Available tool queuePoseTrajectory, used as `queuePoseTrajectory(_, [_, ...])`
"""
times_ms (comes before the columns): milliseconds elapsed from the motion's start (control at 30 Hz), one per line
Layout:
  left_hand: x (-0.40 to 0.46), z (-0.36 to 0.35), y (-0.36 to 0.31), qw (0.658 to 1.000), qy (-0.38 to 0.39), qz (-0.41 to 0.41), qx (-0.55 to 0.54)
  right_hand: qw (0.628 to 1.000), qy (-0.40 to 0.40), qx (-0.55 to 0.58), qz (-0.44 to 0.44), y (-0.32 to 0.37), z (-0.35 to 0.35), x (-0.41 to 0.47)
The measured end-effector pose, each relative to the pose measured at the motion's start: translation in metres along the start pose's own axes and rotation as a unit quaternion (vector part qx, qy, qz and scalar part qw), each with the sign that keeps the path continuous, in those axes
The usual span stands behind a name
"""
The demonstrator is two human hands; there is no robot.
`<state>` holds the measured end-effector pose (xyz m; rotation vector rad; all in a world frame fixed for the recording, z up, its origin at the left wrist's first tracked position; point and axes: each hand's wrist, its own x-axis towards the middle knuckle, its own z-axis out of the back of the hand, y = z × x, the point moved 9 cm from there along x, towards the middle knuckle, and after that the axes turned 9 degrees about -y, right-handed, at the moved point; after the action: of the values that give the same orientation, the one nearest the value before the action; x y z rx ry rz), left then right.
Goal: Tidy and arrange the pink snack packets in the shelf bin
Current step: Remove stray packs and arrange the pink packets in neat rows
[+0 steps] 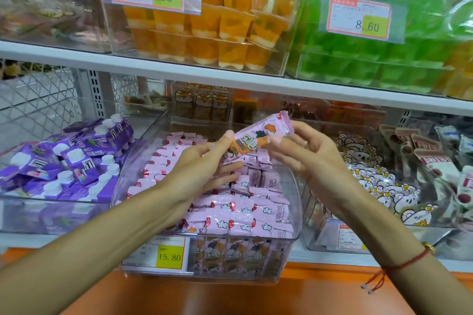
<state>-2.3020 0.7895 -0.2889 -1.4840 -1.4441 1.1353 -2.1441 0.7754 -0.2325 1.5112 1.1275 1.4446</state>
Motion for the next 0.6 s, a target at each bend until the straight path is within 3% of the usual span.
queuePoseTrajectory(100, [0.001,-0.002,-0.003,0.994,0.010,-0.054,0.099,0.997,-0.054,-0.037,0.042,0.005,0.009,0.000])
queuePoseTrajectory(167, [0.000,-0.005,-0.011,0.955,0.032,-0.159,0.248,0.992,-0.109,-0.034,0.061,0.010,0.022,0.003])
queuePoseTrajectory(233, [-0.005,-0.012,-0.011,0.882,0.085,-0.241,0.395,0.979,-0.166,-0.087,0.084,0.016,0.036,0.005])
queuePoseTrajectory(333, [-0.012,-0.018,0.000,0.699,0.155,-0.330,0.615,0.958,-0.155,-0.214,0.111,0.015,0.033,0.008])
queuePoseTrajectory(367, [-0.013,-0.017,0.003,0.659,0.170,-0.341,0.649,0.951,-0.133,-0.255,0.112,0.011,0.029,0.009])
queuePoseTrajectory(533, [-0.014,-0.016,0.002,0.628,0.161,-0.353,0.675,0.888,-0.050,-0.438,0.132,0.014,0.018,0.005])
queuePoseTrajectory(600, [-0.013,-0.015,0.003,0.634,0.153,-0.354,0.671,0.869,-0.020,-0.477,0.130,0.021,0.014,0.006])
